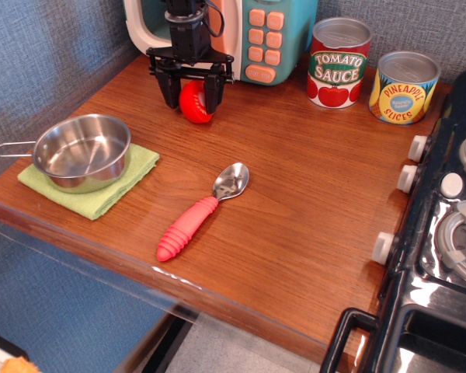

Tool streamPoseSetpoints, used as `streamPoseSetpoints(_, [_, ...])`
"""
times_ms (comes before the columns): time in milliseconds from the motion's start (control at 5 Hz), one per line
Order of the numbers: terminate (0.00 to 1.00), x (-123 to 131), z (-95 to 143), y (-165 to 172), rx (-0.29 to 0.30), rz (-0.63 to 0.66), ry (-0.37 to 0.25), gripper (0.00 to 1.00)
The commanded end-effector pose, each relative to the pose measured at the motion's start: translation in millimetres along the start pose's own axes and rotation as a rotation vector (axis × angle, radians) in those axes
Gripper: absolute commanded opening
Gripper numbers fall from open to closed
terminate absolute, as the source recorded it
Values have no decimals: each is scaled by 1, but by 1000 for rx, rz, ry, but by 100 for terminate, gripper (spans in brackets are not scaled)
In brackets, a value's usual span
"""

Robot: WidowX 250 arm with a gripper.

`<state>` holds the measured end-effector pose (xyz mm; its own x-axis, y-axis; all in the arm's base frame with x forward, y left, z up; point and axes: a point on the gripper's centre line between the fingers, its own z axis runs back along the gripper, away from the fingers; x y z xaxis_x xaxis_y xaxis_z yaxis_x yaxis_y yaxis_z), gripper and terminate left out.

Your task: Pick up the tomato and place it in the pan

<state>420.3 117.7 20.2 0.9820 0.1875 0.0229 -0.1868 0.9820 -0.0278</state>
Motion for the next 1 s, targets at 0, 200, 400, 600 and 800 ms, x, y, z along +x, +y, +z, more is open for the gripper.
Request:
streamPoseSetpoints(0, [0,4,26,-1,14,-8,-54,0])
streamPoseSetpoints(200, [0,2,46,-7,-22,-33,-66,0])
streamPoseSetpoints(400, [0,-13,89,-18,-28,-33,-129,0])
streamPoseSetpoints(600, [0,-56,124,-22,15,-12,-131,0])
streamPoseSetpoints(800, [0,-97,125,-11,115,-44,-25,0])
